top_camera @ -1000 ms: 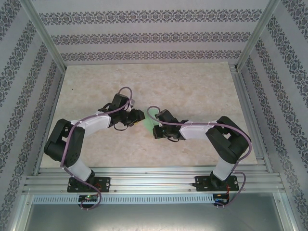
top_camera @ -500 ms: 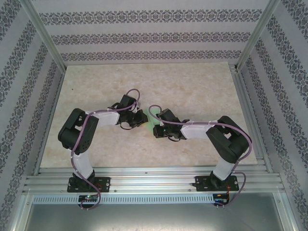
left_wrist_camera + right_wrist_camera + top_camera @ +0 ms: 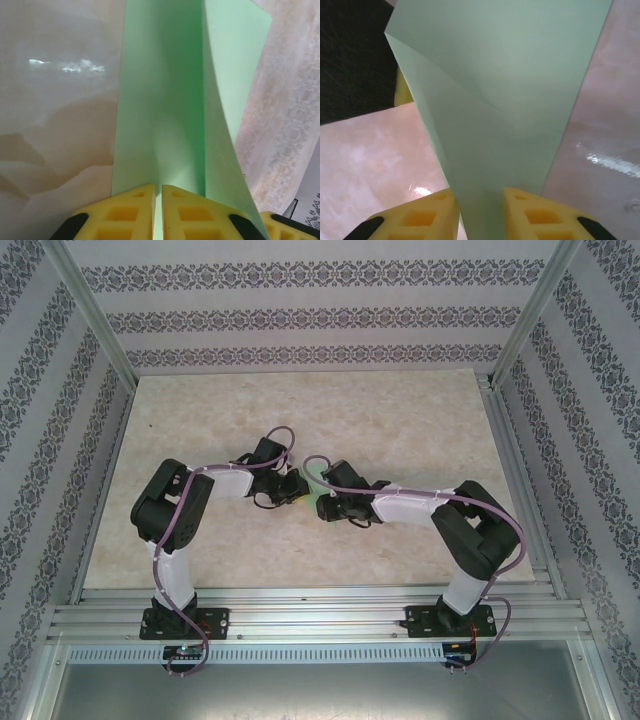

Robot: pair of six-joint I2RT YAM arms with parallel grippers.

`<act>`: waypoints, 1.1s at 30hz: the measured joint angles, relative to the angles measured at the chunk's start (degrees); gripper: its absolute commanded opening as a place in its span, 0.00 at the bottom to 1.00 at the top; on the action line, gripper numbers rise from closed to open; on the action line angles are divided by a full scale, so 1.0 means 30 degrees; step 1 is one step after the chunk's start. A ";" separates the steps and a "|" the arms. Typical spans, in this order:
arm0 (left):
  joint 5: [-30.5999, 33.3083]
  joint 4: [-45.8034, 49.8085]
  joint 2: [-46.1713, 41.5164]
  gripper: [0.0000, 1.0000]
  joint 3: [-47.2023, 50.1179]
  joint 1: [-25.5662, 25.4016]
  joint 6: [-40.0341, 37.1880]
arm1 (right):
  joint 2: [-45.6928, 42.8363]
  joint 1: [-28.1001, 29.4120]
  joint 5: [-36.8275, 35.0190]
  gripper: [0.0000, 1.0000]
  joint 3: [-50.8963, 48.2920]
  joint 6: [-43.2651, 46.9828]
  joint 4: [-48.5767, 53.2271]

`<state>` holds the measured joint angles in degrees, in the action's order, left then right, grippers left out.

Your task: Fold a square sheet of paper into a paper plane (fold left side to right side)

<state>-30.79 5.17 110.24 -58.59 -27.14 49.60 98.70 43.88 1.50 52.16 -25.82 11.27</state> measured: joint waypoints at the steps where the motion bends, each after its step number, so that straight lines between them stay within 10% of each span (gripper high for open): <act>1: 0.0000 0.0000 0.0000 0.14 -0.0007 0.0000 0.0000 | 0.0036 0.0270 -0.0561 0.31 0.0364 0.0240 0.0488; 18: 0.0000 0.0066 0.0197 0.14 -0.0313 0.0000 -0.0007 | 0.1093 0.3126 -0.6506 0.33 0.2492 0.1661 0.5493; 33: 0.0007 0.0080 0.0197 0.14 -0.0313 0.0000 -0.0015 | 0.1610 0.3381 -0.6987 0.15 0.2783 0.1574 0.6113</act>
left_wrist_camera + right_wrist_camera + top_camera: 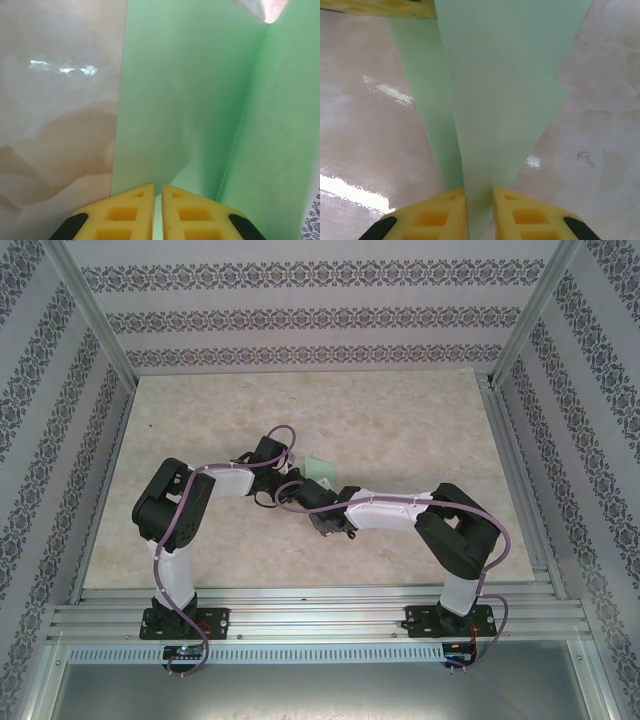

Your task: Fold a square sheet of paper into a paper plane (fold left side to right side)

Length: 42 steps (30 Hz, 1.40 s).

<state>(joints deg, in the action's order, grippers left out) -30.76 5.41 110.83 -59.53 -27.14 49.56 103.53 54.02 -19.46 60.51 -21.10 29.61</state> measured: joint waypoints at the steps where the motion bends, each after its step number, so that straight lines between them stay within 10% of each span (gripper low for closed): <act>1: 0.0000 0.0000 0.0000 0.14 0.0000 0.0000 0.0000 | 0.0000 0.0000 -0.0007 0.14 0.0000 0.0007 0.0000; 16: 0.0058 0.0051 0.0000 0.13 0.0000 0.0000 0.0000 | -0.0255 -0.0153 0.0816 0.02 -0.0495 0.0007 -0.0721; 42: 0.0087 0.0066 0.0000 0.13 0.0000 0.0000 -0.0015 | -0.2062 -0.4692 0.9974 0.07 -0.4357 -0.0634 -0.6346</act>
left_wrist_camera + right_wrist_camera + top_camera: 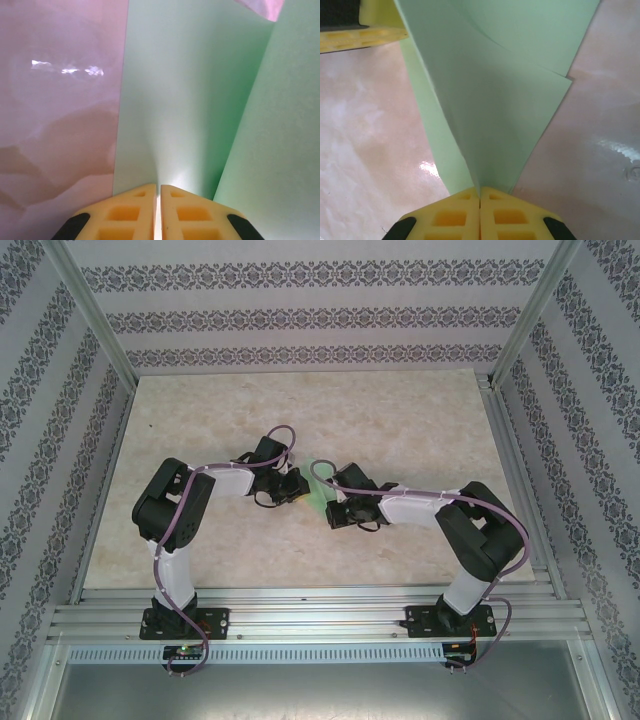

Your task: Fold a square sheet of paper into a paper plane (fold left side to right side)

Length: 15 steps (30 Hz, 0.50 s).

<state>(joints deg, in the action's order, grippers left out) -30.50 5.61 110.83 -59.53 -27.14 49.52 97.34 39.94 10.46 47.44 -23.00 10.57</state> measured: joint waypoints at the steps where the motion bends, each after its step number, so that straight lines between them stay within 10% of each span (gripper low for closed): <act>1: 0.0007 0.0000 0.0000 0.13 0.0000 0.0000 -0.0007 | 0.0000 -0.0109 0.0168 0.08 -0.0029 0.0015 -0.0044; 15: 0.0109 0.0073 0.0000 0.13 -0.0015 0.0000 -0.0357 | 0.0000 -0.0918 0.2091 0.10 -0.0029 0.0423 -0.0036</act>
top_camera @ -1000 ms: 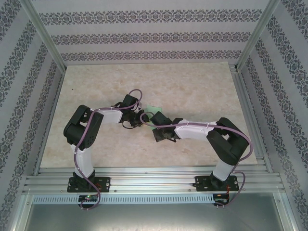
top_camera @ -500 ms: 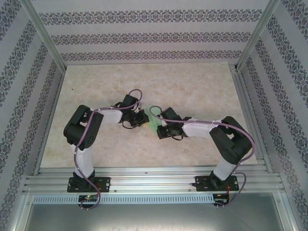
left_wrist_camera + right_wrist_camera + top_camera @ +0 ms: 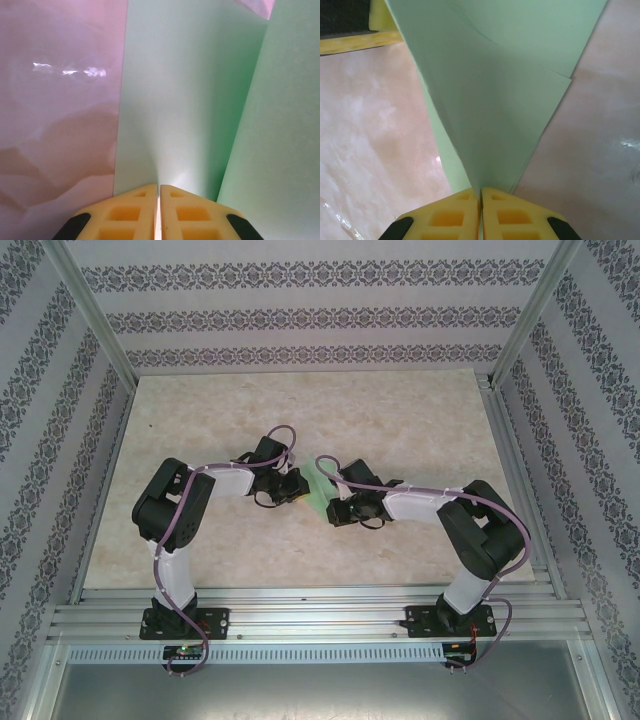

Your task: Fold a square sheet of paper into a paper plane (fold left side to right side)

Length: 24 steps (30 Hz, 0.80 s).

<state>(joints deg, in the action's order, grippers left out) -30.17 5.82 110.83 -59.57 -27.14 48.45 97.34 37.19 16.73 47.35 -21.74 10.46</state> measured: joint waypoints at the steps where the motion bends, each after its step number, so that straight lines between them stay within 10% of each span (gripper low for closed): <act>1: 0.0015 0.0051 0.0000 0.13 -0.0022 0.0000 -0.0022 | 0.0000 -0.0080 0.0189 0.10 0.0000 0.0007 -0.0007; 24: 0.1202 0.2856 -0.0976 0.29 -0.0678 0.0007 -0.1785 | 0.1268 -0.1821 0.4291 0.10 -0.0648 -0.0801 -0.2579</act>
<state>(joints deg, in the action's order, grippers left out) -26.57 14.39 107.90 -61.60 -27.11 43.09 101.14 31.73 29.61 45.41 -24.14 2.72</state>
